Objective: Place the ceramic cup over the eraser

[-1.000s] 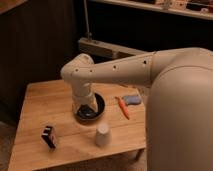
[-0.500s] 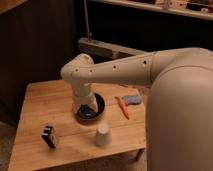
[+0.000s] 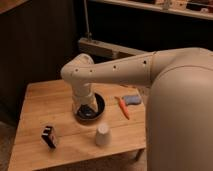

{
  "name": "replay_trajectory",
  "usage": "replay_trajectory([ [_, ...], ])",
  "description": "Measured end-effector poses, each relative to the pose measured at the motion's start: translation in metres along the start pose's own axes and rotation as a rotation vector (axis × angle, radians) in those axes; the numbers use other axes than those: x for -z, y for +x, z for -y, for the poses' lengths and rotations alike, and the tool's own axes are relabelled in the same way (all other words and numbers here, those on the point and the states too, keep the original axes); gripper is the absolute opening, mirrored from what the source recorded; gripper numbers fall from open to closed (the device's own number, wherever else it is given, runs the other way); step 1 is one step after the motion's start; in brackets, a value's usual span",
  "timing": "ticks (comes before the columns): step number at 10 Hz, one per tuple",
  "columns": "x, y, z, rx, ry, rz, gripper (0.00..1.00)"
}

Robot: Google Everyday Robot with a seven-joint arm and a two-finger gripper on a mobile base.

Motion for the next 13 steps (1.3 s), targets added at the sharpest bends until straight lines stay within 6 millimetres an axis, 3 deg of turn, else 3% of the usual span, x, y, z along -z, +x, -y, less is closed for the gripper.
replay_trajectory([
  [10, -0.001, 0.0, 0.002, -0.005, -0.003, -0.004, 0.65],
  [12, -0.005, -0.005, 0.015, -0.049, -0.019, -0.003, 0.65],
  [13, -0.007, -0.006, 0.038, -0.093, -0.018, -0.003, 0.65],
])
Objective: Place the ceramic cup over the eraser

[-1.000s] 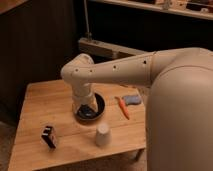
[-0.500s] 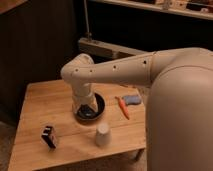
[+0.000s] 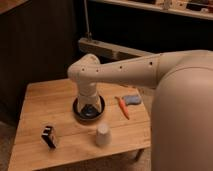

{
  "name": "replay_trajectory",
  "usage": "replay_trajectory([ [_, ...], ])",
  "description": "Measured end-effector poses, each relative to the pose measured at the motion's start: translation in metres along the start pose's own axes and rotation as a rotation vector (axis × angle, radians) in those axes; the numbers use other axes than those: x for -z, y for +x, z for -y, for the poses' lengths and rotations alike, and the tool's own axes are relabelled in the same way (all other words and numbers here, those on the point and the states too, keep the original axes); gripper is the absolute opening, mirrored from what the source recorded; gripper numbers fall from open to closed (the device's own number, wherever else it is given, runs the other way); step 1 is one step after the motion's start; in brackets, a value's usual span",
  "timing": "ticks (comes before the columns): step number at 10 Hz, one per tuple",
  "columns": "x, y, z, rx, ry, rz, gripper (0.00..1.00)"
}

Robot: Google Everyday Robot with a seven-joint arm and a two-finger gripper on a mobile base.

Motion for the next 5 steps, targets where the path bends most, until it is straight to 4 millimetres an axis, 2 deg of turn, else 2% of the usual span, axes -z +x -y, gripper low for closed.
replay_trajectory([
  [4, -0.001, 0.013, 0.079, -0.14, -0.024, 0.015, 0.65],
  [5, 0.002, 0.018, 0.085, -0.159, -0.039, 0.014, 0.65],
])
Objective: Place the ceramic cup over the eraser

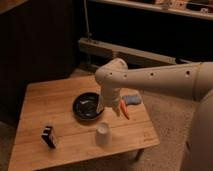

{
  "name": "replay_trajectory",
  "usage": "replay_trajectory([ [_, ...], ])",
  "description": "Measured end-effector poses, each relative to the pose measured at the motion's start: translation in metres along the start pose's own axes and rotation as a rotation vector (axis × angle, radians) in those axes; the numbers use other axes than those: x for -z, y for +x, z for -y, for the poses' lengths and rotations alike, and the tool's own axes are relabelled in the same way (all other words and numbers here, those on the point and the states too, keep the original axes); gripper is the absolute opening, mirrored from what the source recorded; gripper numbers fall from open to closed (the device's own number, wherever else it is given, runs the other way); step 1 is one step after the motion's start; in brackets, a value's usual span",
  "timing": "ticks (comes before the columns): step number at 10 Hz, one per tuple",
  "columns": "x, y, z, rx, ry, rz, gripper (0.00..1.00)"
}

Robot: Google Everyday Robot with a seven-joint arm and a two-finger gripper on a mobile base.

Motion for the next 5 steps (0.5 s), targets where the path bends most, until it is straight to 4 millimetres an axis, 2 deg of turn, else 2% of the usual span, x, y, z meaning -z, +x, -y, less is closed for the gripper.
replay_trajectory([
  [1, 0.006, 0.007, 0.003, -0.006, -0.014, 0.002, 0.65],
  [3, 0.016, 0.034, -0.013, 0.005, -0.054, 0.008, 0.65],
  [5, 0.018, 0.053, -0.02, -0.008, -0.087, 0.011, 0.65],
])
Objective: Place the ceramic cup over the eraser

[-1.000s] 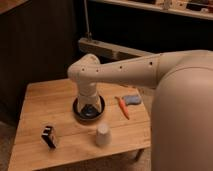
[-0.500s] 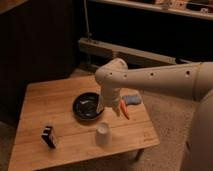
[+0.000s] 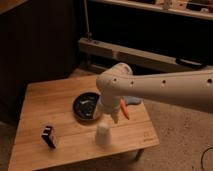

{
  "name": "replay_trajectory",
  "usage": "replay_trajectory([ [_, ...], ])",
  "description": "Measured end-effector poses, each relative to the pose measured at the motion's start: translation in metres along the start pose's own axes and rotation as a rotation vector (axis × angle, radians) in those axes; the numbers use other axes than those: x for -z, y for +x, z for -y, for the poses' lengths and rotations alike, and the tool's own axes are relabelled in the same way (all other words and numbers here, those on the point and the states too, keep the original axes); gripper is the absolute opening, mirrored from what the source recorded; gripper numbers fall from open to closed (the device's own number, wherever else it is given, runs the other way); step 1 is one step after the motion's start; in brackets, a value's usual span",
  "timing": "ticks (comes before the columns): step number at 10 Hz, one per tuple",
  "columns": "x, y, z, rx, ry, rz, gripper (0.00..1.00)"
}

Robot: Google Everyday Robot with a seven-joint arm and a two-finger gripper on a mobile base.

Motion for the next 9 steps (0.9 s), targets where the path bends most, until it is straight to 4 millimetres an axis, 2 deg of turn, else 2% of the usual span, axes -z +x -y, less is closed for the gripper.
replay_trajectory([
  [6, -0.033, 0.006, -0.005, 0.011, -0.092, 0.027, 0.65],
  [9, -0.054, 0.004, -0.006, -0.005, -0.009, 0.027, 0.65],
])
